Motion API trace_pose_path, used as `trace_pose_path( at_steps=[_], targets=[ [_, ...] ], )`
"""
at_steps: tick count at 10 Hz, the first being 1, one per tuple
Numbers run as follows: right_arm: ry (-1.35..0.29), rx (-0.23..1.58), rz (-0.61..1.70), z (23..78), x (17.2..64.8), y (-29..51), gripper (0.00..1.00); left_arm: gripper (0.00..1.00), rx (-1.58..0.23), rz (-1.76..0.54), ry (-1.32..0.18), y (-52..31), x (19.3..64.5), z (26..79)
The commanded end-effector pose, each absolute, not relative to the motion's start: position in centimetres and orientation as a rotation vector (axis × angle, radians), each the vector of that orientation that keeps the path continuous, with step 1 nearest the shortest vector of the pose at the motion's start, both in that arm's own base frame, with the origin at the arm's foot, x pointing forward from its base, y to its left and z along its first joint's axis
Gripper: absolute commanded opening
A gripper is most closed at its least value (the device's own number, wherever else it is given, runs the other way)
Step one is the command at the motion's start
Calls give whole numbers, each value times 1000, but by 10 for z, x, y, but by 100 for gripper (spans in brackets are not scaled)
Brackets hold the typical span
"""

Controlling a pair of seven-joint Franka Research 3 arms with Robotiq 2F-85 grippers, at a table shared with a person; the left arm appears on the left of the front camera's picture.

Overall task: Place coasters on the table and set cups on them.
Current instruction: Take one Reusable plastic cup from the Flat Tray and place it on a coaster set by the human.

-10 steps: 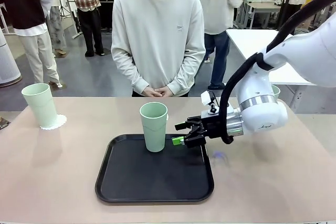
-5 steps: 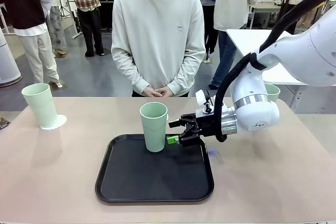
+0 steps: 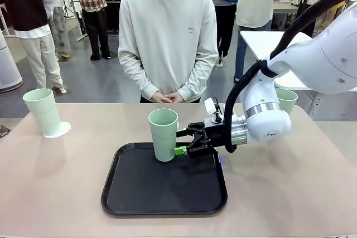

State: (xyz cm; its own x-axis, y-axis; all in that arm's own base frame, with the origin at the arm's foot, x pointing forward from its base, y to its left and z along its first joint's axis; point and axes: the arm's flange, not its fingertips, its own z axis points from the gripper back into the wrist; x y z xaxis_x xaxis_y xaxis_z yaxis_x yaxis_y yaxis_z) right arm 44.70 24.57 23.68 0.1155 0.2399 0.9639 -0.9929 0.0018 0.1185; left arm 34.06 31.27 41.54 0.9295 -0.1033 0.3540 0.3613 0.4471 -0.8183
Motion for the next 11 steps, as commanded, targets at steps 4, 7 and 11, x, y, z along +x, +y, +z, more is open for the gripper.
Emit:
trace_pose_path(
  at_steps=[4,7,11],
  targets=[
    [-989,1097,1238,229,459,261,100,100,-1070,-294,-274,313,339,417],
    [-983,1109,1241,230,463,267,100,100,-1070,-294,-274,313,339,417],
    [-951,1134,1260,231,465,282,100,100,-1070,-294,-274,313,339,417]
  ],
)
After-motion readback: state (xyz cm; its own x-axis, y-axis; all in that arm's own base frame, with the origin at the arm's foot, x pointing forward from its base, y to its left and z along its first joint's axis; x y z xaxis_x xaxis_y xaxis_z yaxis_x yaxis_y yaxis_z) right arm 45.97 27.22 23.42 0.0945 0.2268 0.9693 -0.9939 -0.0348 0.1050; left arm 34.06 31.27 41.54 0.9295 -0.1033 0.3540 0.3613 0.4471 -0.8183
